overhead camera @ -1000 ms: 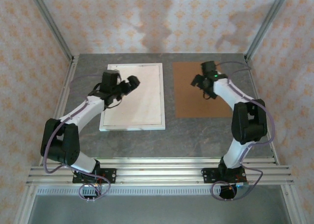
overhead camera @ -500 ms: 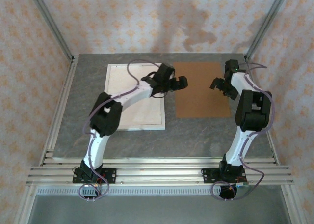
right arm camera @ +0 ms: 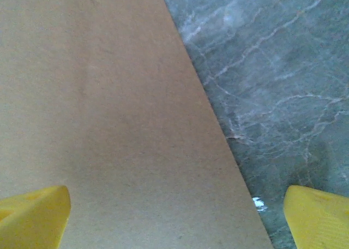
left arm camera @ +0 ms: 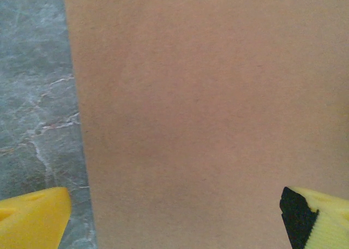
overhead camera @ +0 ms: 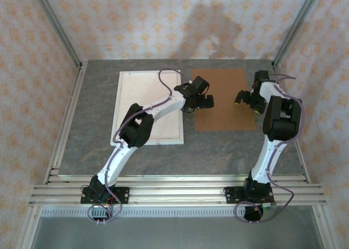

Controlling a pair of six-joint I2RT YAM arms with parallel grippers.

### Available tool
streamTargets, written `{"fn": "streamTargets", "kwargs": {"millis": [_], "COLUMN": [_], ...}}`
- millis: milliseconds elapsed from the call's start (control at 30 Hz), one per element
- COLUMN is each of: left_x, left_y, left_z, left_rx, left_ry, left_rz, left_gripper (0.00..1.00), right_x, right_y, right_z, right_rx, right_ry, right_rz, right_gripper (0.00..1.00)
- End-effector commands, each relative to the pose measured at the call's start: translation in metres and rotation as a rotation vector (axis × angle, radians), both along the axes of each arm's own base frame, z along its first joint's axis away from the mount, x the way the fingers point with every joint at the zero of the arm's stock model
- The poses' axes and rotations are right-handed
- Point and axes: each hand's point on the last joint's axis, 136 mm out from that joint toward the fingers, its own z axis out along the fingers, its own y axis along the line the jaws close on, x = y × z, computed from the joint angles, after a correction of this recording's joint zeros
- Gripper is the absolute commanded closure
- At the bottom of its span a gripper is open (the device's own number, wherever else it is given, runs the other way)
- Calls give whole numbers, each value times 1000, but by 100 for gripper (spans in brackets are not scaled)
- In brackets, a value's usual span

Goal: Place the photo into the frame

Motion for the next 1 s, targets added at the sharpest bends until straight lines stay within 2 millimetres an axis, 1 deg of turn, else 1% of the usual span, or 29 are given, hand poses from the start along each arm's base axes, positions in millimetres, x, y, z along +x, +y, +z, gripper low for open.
{"fn": "streamTargets", "kwargs": {"millis": [0, 100, 200, 267, 333, 400, 467, 600, 700, 800, 967], "left_x": [-4, -5, -8, -10, -14, -16, -17, -17, -17, -19, -22], "left_y": [14, 18, 15, 7, -6, -18, -31, -50, -58, -63, -64], "left_z": [-15, -23, -35, -41, -43, -41, -35, -20, -10, -6, -10], "left_rx": [101, 131, 123, 88, 27, -28, -92, -189, -220, -240, -248], "left_ry": [29, 39, 65, 92, 118, 126, 127, 113, 91, 86, 91], "left_rz": [8, 13, 10, 3, -20, -43, -63, -85, -105, -117, -122], "left_gripper": [0, 0, 0, 0, 0, 1, 4, 5, 5, 5, 5], "right_x": [-11, -15, -20, -22, -24, -25, -27, -34, -42, -49, -60], "right_y": [9, 13, 16, 19, 27, 36, 45, 63, 76, 88, 100], "right_z": [-15, -20, -23, -23, -22, -20, -18, -13, -10, -9, -3], "right_rx": [48, 63, 75, 90, 135, 184, 238, 336, 392, 406, 404], "right_ry": [36, 49, 64, 61, 52, 40, 30, 11, 4, 6, 8], "right_rz": [9, 18, 28, 32, 41, 43, 45, 45, 50, 61, 81], "right_gripper": [0, 0, 0, 1, 2, 4, 5, 7, 9, 9, 9]}}
